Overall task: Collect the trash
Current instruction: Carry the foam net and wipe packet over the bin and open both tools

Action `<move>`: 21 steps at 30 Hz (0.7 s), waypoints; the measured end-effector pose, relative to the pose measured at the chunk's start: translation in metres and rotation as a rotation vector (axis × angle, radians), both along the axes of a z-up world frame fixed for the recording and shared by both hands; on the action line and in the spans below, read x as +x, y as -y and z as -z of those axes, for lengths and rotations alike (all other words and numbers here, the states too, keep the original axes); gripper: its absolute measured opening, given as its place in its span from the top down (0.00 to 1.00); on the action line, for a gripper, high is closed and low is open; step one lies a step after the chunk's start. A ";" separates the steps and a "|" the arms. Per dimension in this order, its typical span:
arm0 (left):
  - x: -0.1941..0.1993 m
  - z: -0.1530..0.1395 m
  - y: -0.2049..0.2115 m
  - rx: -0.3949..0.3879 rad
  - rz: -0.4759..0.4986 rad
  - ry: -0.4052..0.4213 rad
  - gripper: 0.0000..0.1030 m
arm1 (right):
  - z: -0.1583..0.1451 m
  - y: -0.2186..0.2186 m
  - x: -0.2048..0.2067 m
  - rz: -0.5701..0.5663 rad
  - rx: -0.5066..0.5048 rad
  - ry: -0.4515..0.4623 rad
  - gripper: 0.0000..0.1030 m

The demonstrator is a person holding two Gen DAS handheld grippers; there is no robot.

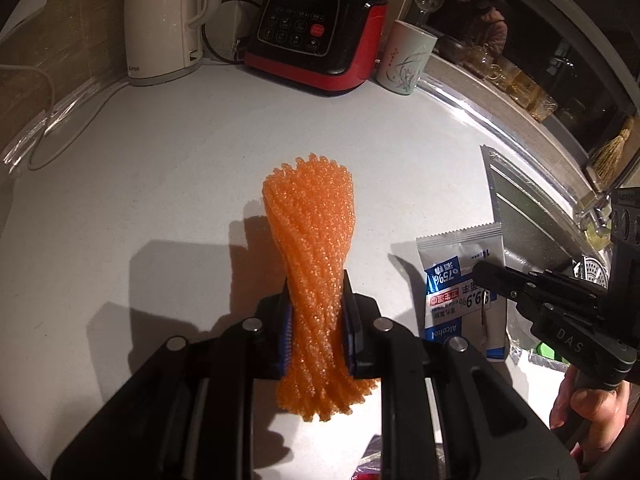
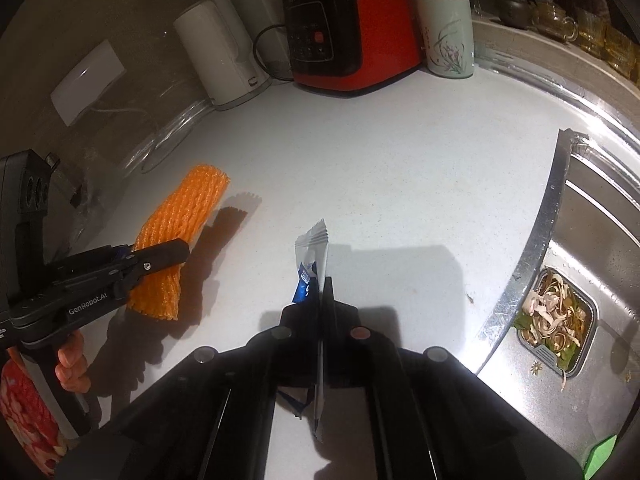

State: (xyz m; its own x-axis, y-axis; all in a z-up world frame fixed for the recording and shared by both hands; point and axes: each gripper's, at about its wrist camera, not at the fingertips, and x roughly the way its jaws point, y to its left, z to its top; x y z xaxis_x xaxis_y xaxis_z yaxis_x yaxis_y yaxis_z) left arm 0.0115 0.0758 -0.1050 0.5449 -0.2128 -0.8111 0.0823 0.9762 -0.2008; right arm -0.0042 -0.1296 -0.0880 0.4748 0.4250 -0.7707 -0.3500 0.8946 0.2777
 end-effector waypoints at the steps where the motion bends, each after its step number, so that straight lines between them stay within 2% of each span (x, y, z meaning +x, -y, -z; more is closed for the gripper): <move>1: -0.006 -0.004 0.002 -0.002 0.010 0.010 0.81 | -0.004 -0.001 -0.007 0.004 -0.002 0.012 0.98; 5: -0.033 -0.019 0.013 0.010 0.048 0.043 0.81 | -0.023 0.004 -0.043 0.028 -0.006 0.048 0.98; 13: -0.097 -0.035 0.047 -0.012 0.069 0.046 0.81 | -0.047 0.023 -0.136 0.034 -0.042 0.075 0.98; 17: -0.134 -0.039 0.060 0.004 0.043 0.065 0.81 | -0.040 0.029 -0.183 -0.007 -0.045 0.064 0.98; 21: -0.172 -0.036 0.062 -0.017 -0.014 0.042 0.81 | -0.021 0.031 -0.224 -0.062 -0.041 0.023 0.98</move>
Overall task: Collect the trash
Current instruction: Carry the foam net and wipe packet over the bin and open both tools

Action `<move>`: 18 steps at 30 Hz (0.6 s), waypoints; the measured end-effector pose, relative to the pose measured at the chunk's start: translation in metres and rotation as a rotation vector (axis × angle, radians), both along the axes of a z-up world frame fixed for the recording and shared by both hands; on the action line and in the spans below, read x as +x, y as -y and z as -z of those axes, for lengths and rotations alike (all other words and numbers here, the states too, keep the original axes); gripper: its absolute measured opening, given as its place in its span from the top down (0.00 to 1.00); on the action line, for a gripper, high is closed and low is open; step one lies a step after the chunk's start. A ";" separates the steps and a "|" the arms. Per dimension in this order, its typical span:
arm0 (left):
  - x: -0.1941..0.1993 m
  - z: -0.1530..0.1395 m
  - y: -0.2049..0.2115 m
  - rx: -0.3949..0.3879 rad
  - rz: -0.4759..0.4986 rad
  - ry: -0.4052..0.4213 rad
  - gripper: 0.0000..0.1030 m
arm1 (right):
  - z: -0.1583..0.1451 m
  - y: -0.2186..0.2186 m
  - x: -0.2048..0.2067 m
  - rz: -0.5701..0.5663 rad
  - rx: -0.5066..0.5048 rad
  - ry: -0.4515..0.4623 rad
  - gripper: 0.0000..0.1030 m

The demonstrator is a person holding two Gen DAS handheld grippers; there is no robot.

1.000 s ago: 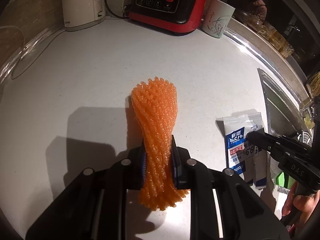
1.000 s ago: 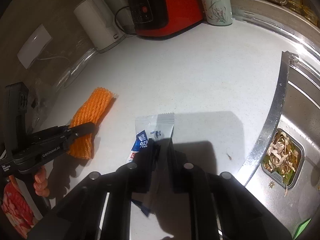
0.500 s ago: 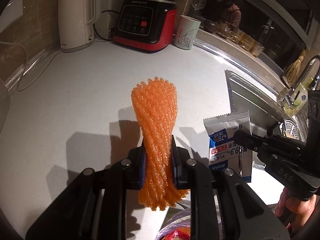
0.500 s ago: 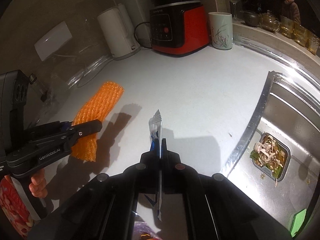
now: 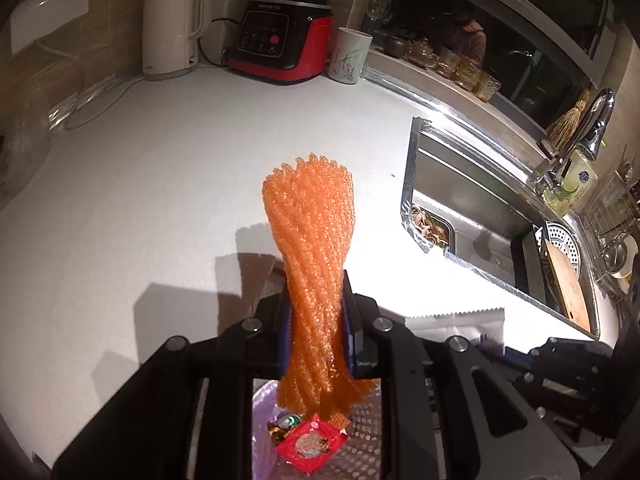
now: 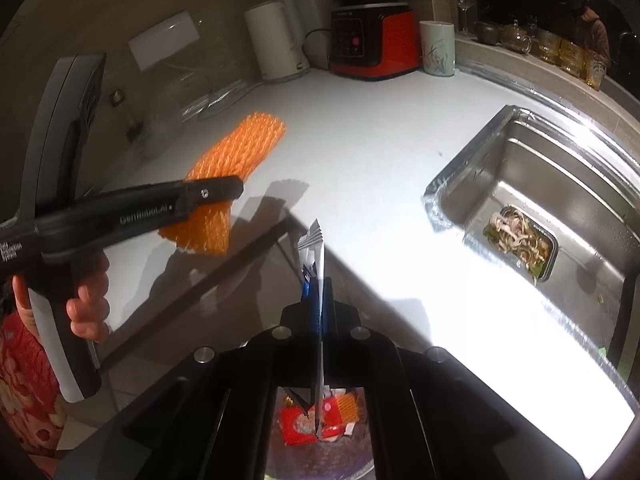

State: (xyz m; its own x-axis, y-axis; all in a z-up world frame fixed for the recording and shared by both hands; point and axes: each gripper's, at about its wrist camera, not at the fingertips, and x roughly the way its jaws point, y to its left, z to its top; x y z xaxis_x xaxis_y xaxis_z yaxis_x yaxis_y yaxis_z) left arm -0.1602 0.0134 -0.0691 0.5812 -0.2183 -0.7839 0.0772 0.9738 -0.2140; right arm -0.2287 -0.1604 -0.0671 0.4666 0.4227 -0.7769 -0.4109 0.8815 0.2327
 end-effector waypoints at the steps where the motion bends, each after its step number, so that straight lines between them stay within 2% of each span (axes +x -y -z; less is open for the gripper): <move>1: -0.011 0.001 0.001 0.004 -0.011 0.000 0.81 | 0.006 0.000 -0.011 -0.010 -0.001 -0.009 0.98; 5: -0.048 0.007 0.005 0.008 -0.049 -0.019 0.81 | 0.040 -0.008 -0.046 -0.059 -0.013 -0.057 0.98; 9: -0.081 0.013 0.008 0.026 -0.064 -0.030 0.81 | 0.094 -0.024 -0.067 -0.095 -0.070 -0.108 0.98; 13: -0.104 0.017 0.008 0.041 -0.071 -0.043 0.81 | 0.140 -0.036 -0.073 -0.100 -0.105 -0.166 0.98; 18: -0.123 0.025 0.006 0.073 -0.071 -0.059 0.81 | 0.174 -0.049 -0.069 -0.087 -0.160 -0.171 0.98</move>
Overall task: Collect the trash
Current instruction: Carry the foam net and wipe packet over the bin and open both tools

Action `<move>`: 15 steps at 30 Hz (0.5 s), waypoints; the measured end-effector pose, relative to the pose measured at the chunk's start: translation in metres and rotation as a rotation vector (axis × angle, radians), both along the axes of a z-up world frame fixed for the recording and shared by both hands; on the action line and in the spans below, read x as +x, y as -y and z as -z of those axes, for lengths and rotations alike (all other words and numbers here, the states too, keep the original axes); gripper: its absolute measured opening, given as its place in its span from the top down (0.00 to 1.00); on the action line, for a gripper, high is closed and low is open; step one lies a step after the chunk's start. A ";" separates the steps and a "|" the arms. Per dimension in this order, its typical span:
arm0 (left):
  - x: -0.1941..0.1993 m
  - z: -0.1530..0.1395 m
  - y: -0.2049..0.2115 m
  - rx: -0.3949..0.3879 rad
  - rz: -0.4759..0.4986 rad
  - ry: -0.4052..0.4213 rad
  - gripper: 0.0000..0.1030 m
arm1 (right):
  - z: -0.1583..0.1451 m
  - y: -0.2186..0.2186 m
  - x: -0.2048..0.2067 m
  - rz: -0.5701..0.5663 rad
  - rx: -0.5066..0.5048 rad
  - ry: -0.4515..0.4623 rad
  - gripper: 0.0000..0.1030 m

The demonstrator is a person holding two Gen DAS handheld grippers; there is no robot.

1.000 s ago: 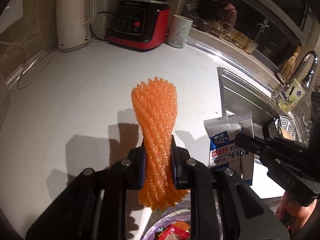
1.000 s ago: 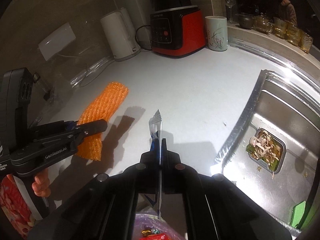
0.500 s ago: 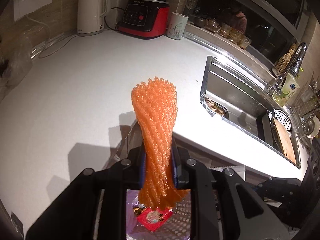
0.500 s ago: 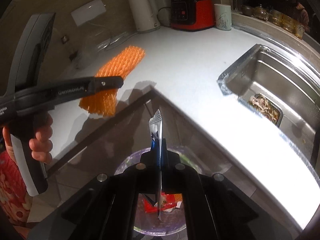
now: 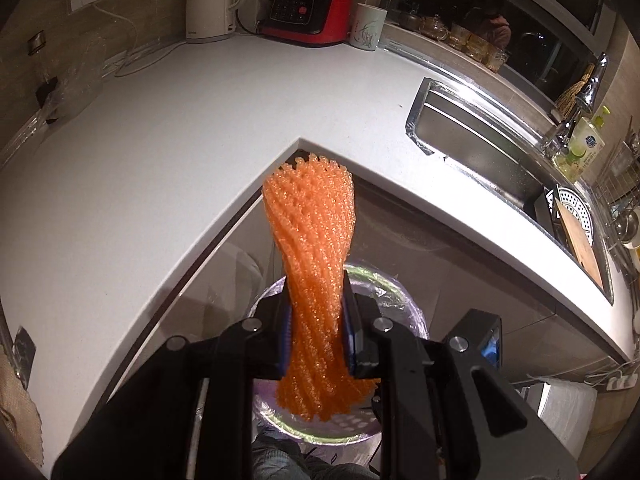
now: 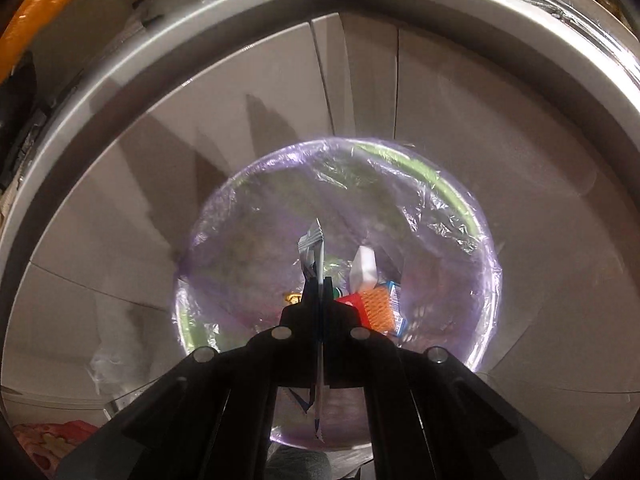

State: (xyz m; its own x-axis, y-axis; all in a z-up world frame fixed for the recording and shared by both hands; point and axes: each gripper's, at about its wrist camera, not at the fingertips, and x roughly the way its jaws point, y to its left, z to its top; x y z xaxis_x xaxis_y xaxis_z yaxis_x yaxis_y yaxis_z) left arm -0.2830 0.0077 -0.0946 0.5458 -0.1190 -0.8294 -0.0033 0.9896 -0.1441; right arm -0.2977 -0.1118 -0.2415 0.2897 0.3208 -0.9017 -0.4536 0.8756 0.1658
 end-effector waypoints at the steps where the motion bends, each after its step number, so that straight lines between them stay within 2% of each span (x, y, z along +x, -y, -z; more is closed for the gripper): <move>1: -0.003 0.002 -0.001 0.005 0.001 -0.004 0.81 | 0.006 -0.002 0.001 0.005 -0.005 0.001 0.98; 4: -0.010 0.009 -0.002 0.010 0.007 -0.026 0.81 | 0.024 -0.004 0.006 0.018 -0.042 -0.018 0.94; 6: -0.012 0.014 -0.002 0.015 0.010 -0.039 0.81 | 0.036 -0.007 0.009 0.020 -0.063 -0.060 0.76; 7: -0.012 0.017 -0.002 0.016 0.013 -0.047 0.81 | 0.040 -0.008 0.010 0.025 -0.086 -0.063 0.48; 8: -0.013 0.019 -0.002 0.017 0.016 -0.052 0.81 | 0.040 -0.008 0.009 0.024 -0.098 -0.053 0.31; 11: -0.013 0.023 -0.001 0.022 0.025 -0.063 0.81 | 0.037 -0.007 0.007 0.018 -0.095 -0.047 0.21; 15: -0.008 0.029 0.001 0.012 0.039 -0.083 0.81 | 0.024 0.005 0.005 0.036 -0.090 -0.030 0.15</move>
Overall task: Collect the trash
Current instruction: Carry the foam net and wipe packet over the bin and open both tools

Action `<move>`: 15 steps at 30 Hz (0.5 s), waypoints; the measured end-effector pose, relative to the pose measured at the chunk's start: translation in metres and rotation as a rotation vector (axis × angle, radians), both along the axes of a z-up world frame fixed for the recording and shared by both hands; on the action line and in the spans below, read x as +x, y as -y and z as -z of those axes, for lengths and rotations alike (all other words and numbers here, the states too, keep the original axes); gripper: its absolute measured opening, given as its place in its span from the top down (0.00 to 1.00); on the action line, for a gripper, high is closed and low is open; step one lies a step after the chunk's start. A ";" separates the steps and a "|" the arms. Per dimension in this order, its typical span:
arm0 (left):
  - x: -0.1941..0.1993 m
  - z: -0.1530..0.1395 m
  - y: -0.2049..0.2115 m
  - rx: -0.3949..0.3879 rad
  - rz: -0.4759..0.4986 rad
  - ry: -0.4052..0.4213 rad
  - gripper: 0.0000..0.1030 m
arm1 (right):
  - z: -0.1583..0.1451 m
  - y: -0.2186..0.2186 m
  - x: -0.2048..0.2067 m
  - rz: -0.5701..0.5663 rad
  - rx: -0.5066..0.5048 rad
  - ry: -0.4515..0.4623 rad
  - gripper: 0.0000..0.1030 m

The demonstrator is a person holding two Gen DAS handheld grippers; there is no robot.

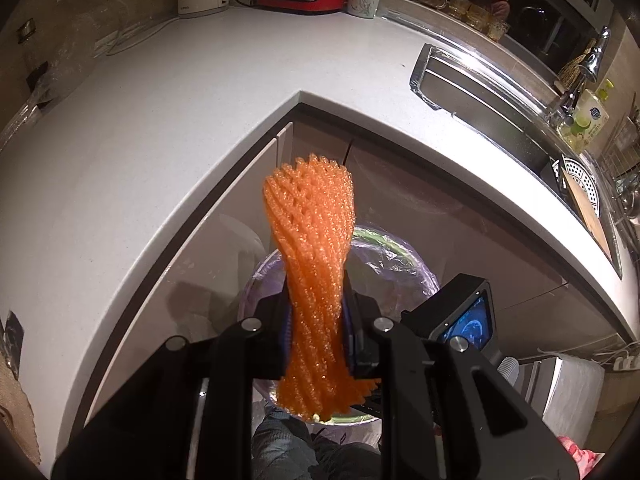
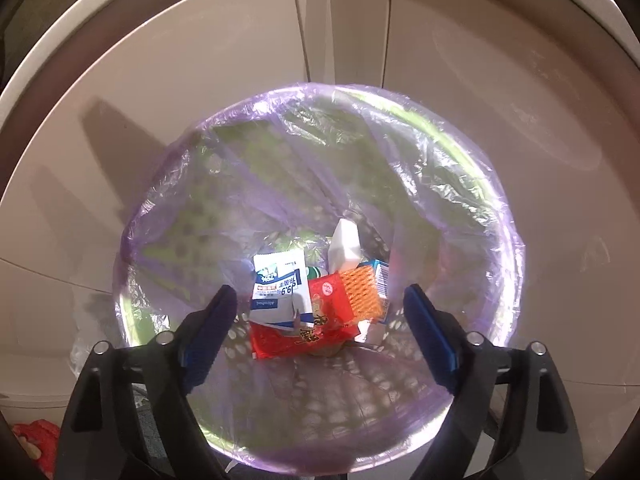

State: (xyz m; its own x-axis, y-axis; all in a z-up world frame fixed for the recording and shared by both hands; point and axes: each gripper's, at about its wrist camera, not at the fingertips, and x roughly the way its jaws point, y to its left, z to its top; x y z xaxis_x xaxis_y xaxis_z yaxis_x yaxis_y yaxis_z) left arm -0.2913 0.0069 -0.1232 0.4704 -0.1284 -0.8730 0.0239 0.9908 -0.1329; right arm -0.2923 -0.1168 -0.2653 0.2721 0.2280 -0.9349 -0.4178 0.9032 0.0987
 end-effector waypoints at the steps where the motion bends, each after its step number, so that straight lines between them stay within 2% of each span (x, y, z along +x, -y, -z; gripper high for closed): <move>1: 0.001 0.002 0.001 0.000 0.005 -0.002 0.81 | -0.002 0.001 -0.004 0.009 0.003 0.010 0.14; 7: 0.001 0.023 0.016 0.001 0.052 -0.037 0.81 | -0.056 0.041 -0.025 0.095 0.018 0.114 0.07; 11: -0.002 0.058 0.032 -0.005 0.087 -0.106 0.81 | -0.093 0.067 -0.045 0.156 0.038 0.179 0.05; 15: -0.004 0.106 0.047 0.001 0.108 -0.195 0.81 | -0.120 0.083 -0.062 0.182 0.043 0.221 0.03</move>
State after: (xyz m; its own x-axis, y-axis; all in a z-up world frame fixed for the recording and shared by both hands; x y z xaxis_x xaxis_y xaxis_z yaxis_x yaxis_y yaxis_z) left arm -0.2957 -0.0405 -0.2294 0.2767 -0.1680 -0.9461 0.1035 0.9841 -0.1445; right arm -0.3543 -0.2003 -0.1455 0.5078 0.1952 -0.8390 -0.2648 0.9622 0.0635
